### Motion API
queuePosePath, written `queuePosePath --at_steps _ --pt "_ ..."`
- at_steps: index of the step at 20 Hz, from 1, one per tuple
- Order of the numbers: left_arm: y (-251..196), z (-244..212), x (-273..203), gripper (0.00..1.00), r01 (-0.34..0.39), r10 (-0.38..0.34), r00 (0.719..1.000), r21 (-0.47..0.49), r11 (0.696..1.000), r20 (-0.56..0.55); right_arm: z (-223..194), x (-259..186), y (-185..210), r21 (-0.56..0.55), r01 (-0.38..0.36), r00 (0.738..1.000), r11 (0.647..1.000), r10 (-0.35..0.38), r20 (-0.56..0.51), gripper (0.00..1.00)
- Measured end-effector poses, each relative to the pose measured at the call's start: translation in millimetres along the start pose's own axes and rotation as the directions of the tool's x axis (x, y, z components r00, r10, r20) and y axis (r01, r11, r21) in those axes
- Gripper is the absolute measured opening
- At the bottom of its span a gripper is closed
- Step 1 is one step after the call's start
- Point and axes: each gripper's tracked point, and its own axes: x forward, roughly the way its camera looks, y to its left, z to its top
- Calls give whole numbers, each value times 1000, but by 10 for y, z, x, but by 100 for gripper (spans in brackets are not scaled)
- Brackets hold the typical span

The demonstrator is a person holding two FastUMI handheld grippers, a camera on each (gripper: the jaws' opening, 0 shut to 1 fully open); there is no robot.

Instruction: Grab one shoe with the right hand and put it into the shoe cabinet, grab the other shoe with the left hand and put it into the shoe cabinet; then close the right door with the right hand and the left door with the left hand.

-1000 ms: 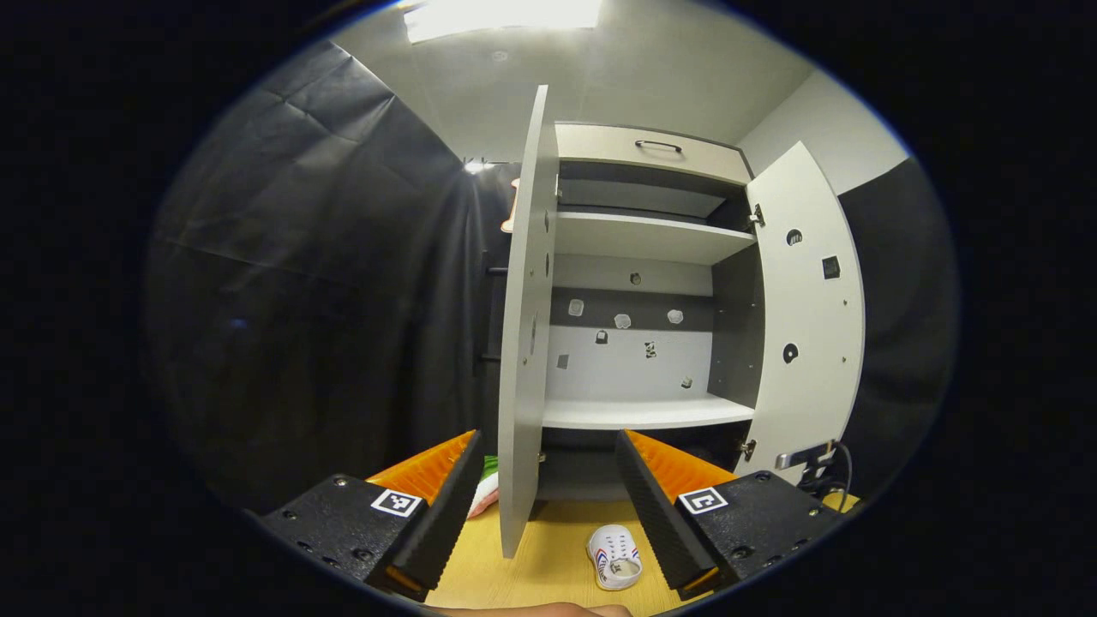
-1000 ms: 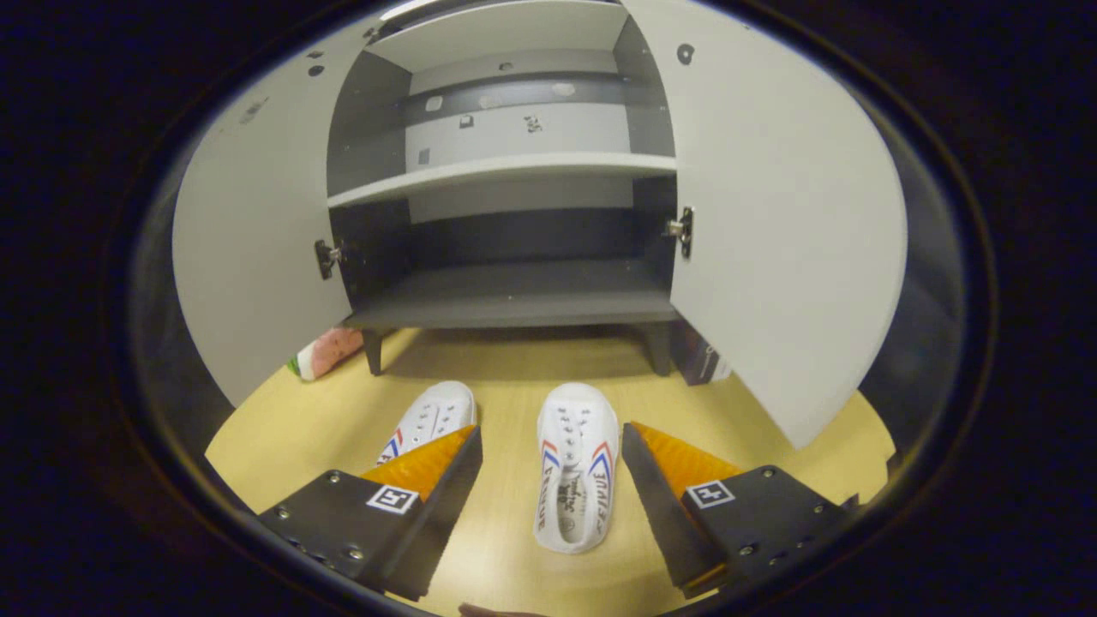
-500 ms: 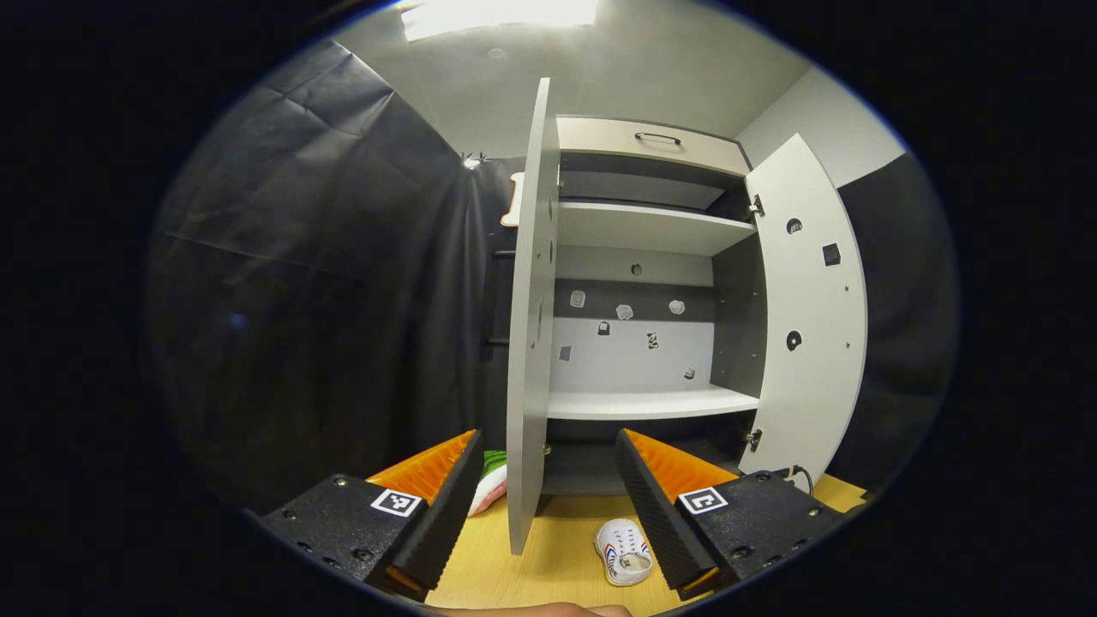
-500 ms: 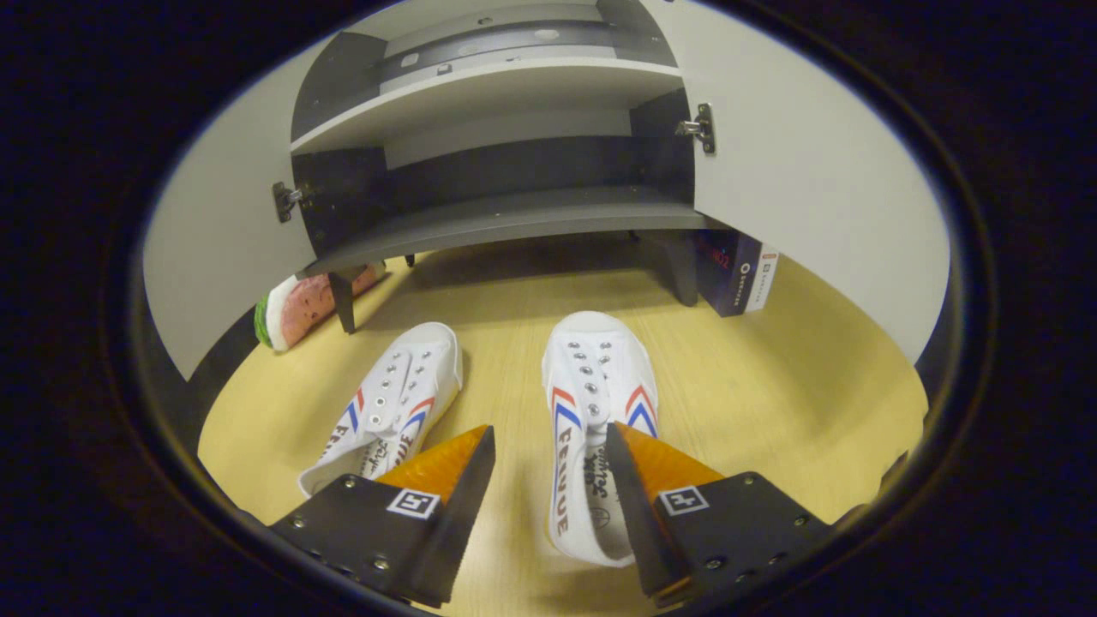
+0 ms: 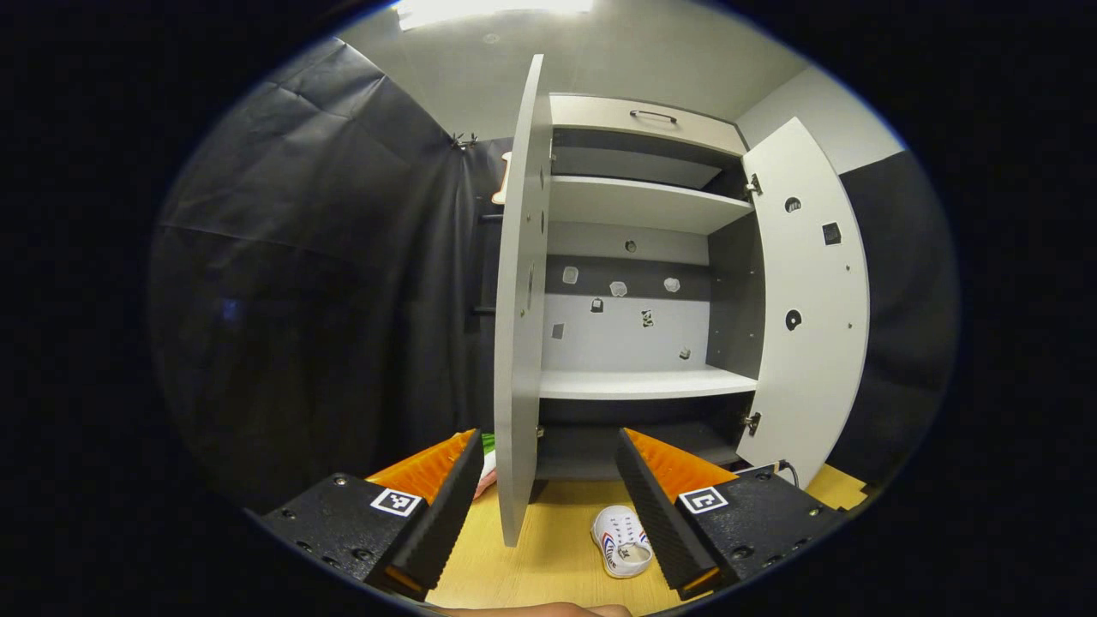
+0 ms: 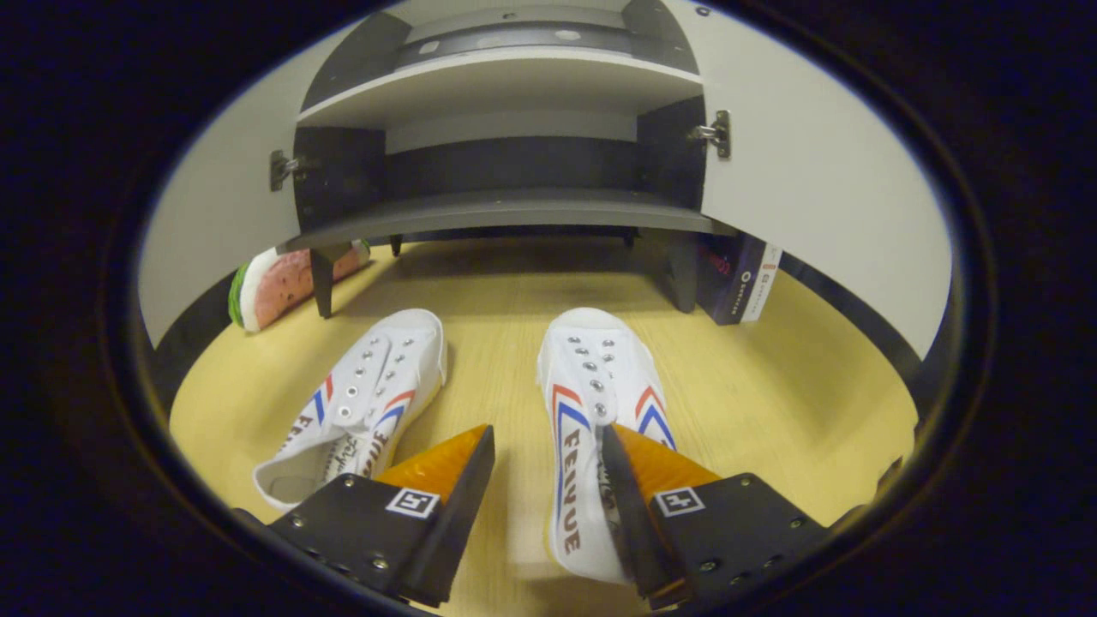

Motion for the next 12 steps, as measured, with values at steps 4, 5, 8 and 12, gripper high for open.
queuePosePath --at_steps 4,5,8,12 --pt "-24 -41 18 93 6 -6 1000 2 1000 0 16 26 -148 77 20 1000 997 -21 10 31" --pt "-37 -47 23 93 8 -8 1000 1 1000 -2 4 55 -182 90 10 1000 996 -11 11 33" --pt "-108 -105 31 94 20 -20 1000 -1 1000 -11 65 59 -173 97 -21 1000 995 19 21 29" --pt "-198 -185 25 94 33 -33 999 15 999 -27 79 122 -176 149 -55 997 987 46 61 3"
